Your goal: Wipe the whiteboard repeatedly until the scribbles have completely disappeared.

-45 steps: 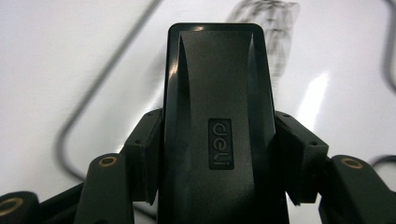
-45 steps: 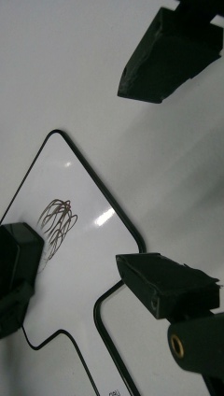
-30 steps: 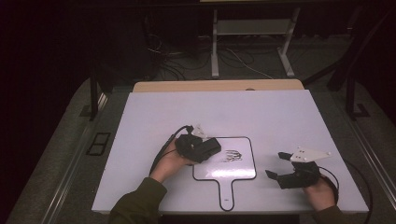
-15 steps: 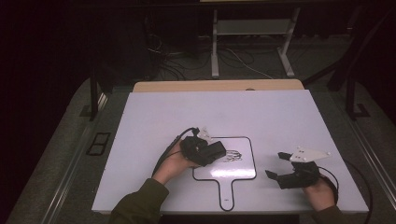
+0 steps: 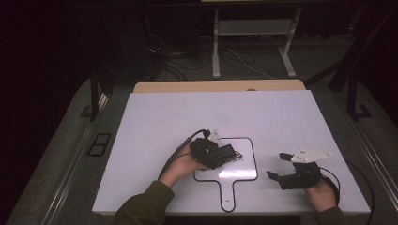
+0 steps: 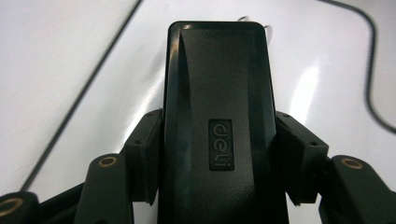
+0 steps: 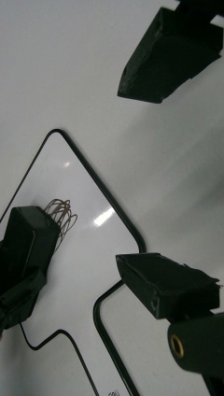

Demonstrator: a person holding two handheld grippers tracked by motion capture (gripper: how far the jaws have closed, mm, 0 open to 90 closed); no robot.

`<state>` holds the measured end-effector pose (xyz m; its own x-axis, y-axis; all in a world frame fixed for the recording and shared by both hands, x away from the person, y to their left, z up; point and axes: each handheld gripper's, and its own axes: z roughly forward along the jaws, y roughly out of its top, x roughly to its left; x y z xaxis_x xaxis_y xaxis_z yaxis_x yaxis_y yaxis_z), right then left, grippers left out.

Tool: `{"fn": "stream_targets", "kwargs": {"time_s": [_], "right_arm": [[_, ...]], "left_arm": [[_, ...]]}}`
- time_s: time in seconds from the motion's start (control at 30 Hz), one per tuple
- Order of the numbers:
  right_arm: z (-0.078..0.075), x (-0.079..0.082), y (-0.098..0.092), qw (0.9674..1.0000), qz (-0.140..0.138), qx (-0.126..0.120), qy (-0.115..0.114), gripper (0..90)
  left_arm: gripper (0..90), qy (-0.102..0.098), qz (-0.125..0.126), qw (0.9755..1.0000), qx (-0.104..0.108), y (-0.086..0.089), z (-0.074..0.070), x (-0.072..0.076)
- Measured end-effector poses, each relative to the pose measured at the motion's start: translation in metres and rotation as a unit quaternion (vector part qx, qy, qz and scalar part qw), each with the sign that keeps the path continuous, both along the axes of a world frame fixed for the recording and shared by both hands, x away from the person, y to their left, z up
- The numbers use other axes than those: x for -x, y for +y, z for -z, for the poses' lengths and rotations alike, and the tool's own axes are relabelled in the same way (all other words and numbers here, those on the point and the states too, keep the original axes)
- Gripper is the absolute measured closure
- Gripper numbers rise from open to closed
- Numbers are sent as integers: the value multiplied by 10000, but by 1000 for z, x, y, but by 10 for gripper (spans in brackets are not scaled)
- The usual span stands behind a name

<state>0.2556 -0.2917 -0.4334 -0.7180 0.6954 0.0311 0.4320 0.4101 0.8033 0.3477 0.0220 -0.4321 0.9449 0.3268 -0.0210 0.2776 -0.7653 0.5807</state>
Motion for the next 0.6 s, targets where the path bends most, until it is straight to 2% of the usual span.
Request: {"fn": "stream_targets", "kwargs": {"time_s": [0.1,0.3,0.37,0.43,0.5,0.6], "right_arm": [[0,0,0,10000,-2,-1,-7,150],[0,0,-1,10000,4,-21,-3,150],[0,0,-1,10000,3,-24,0,150],[0,0,-1,10000,4,-24,2,150],[0,0,-1,10000,5,-24,-2,150],[0,0,-1,10000,2,-27,1,150]], "left_arm": [[394,1,-32,10000,-8,-2,0,-4],[394,-23,-355,9993,83,-2,1,-17],[394,-85,-354,9993,16,-1,1,-22],[394,-67,-385,9992,37,-2,1,-25],[394,-77,-338,9994,-36,-3,0,-26],[394,-13,-276,9996,69,-8,1,-21]]}}
